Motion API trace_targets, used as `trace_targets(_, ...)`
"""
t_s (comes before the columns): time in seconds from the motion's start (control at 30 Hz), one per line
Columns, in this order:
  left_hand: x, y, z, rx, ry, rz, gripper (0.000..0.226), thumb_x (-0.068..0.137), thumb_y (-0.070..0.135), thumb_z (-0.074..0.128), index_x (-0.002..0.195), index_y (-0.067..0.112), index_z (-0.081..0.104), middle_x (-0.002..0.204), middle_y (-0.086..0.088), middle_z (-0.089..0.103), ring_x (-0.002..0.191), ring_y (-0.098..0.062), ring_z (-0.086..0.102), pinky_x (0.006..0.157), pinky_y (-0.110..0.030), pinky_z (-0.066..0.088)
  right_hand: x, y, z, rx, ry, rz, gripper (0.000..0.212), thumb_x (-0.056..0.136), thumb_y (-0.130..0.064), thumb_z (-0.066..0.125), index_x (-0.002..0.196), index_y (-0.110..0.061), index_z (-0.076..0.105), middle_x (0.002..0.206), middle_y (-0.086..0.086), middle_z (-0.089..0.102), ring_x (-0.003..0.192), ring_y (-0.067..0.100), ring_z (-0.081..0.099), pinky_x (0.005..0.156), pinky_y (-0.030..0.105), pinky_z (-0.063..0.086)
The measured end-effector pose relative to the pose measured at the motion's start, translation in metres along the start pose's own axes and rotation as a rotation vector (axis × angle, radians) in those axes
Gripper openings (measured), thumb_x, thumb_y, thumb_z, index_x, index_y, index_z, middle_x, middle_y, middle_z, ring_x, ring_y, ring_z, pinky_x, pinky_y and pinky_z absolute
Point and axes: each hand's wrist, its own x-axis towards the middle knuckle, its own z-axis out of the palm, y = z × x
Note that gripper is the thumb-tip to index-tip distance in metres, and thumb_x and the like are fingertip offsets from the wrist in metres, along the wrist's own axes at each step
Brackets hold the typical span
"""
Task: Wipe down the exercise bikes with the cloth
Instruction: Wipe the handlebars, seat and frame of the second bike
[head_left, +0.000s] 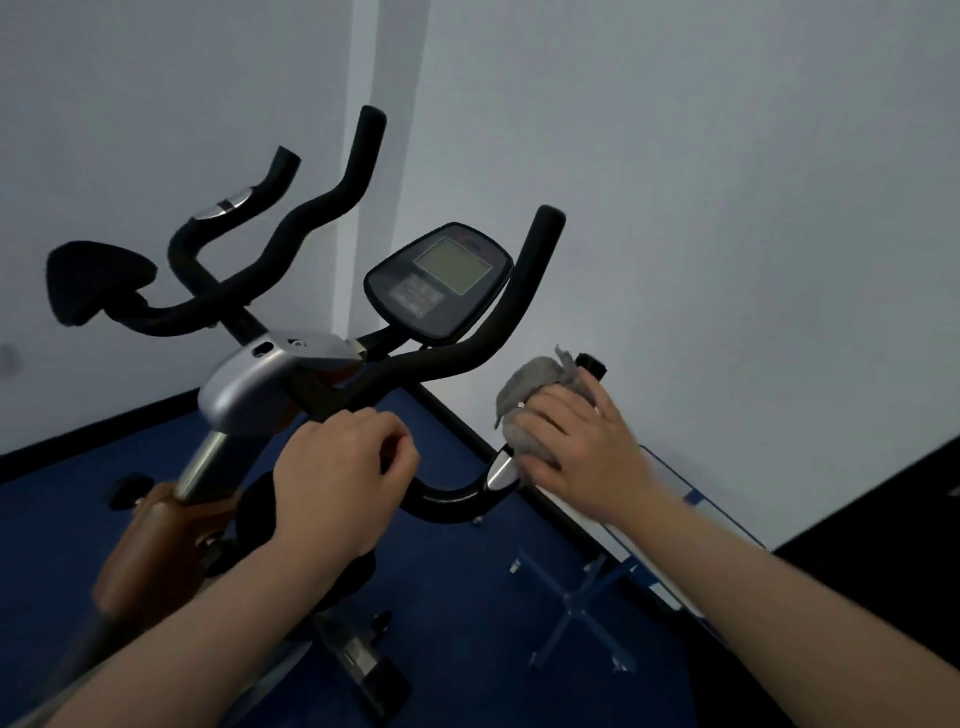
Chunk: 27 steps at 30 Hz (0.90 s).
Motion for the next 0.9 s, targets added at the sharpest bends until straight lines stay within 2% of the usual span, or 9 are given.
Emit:
trace_targets(0.07, 0.000, 0.000, 0.001, 0.010, 0.006, 0.004, 0.013, 0.087, 0.025, 0.062, 0.074, 0.025, 0.066, 0.069, 0.012, 0.060, 0.060, -0.012, 0.052, 0.061, -0.029, 0.033, 0.007, 0.029, -0.009, -0.092, -0.033, -0.137, 0.032, 0.092, -0.039, 0.056, 0.107, -0.015, 0.072, 0.110, 0.001, 0.067, 0.113, 0.021, 0.061, 0.116, 0.046, 0.024)
trace_targets(0.13, 0.001, 0.000, 0.000, 0.017, 0.011, -0.011, 0.012, 0.087, 0.024, 0.062, 0.075, 0.025, 0.067, 0.070, 0.012, 0.061, 0.061, -0.012, 0.053, 0.062, -0.029, 0.032, 0.021, 0.051, -0.015, -0.098, 0.014, -0.108, 0.028, 0.092, -0.035, 0.056, 0.097, -0.012, 0.071, 0.104, 0.003, 0.067, 0.107, 0.025, 0.062, 0.112, 0.047, 0.032)
trace_targets(0.23, -0.001, 0.001, 0.000, 0.005, 0.053, -0.038, 0.011, 0.085, 0.022, 0.065, 0.074, 0.025, 0.068, 0.068, 0.012, 0.061, 0.058, -0.010, 0.051, 0.061, -0.028, 0.031, 0.032, 0.048, -0.012, 0.168, 0.065, 0.228, 0.028, 0.091, -0.037, 0.056, 0.089, -0.012, 0.068, 0.094, 0.002, 0.063, 0.092, 0.023, 0.058, 0.081, 0.039, 0.052)
trace_targets(0.3, -0.001, 0.002, 0.000, 0.010, 0.077, -0.038, 0.011, 0.084, 0.021, 0.067, 0.073, 0.025, 0.068, 0.067, 0.013, 0.062, 0.057, -0.010, 0.052, 0.059, -0.027, 0.033, 0.036, 0.039, -0.008, 0.349, 0.050, 0.502, 0.031, 0.091, -0.043, 0.053, 0.083, -0.015, 0.064, 0.086, -0.003, 0.060, 0.082, 0.017, 0.056, 0.066, 0.037, 0.050)
trace_targets(0.47, 0.001, 0.002, 0.000, 0.031, 0.088, -0.065, 0.014, 0.085, 0.023, 0.066, 0.072, 0.027, 0.066, 0.067, 0.013, 0.060, 0.058, -0.012, 0.053, 0.059, -0.028, 0.036, 0.048, 0.022, -0.004, 0.580, 0.122, 0.909, 0.036, 0.094, -0.045, 0.055, 0.075, -0.014, 0.055, 0.075, 0.002, 0.059, 0.069, 0.017, 0.056, 0.062, 0.035, 0.048)
trace_targets(0.57, -0.001, 0.003, 0.000, 0.028, 0.096, -0.058, 0.013, 0.085, 0.024, 0.066, 0.073, 0.027, 0.066, 0.068, 0.014, 0.060, 0.059, -0.010, 0.052, 0.061, -0.029, 0.037, 0.038, 0.015, -0.005, 0.559, 0.148, 0.908, 0.030, 0.097, -0.044, 0.051, 0.084, -0.017, 0.056, 0.085, 0.000, 0.056, 0.074, 0.010, 0.054, 0.061, 0.023, 0.041)
trace_targets(0.7, 0.000, 0.003, 0.001, 0.049, 0.102, -0.060, 0.012, 0.086, 0.025, 0.065, 0.074, 0.026, 0.067, 0.067, 0.014, 0.058, 0.059, -0.011, 0.052, 0.062, -0.029, 0.035, 0.066, 0.036, -0.012, 0.781, -0.081, 1.101, 0.035, 0.096, -0.043, 0.051, 0.080, -0.014, 0.065, 0.080, 0.002, 0.064, 0.079, 0.019, 0.061, 0.067, 0.031, 0.049)
trace_targets(0.83, -0.001, 0.002, 0.001, 0.043, 0.110, -0.074, 0.012, 0.085, 0.022, 0.067, 0.073, 0.024, 0.067, 0.067, 0.012, 0.060, 0.059, -0.014, 0.055, 0.060, -0.029, 0.037, 0.050, 0.008, -0.007, 0.868, 0.221, 1.191, 0.032, 0.098, -0.046, 0.049, 0.091, -0.017, 0.062, 0.092, 0.002, 0.064, 0.085, 0.013, 0.061, 0.068, 0.024, 0.046)
trace_targets(0.9, -0.002, 0.003, 0.001, 0.042, 0.118, -0.070, 0.013, 0.085, 0.022, 0.067, 0.072, 0.025, 0.066, 0.067, 0.013, 0.060, 0.059, -0.014, 0.055, 0.061, -0.030, 0.038, 0.043, 0.006, -0.009, 0.699, 0.169, 1.066, 0.033, 0.099, -0.046, 0.047, 0.095, -0.016, 0.061, 0.094, 0.003, 0.060, 0.086, 0.017, 0.059, 0.066, 0.023, 0.042)
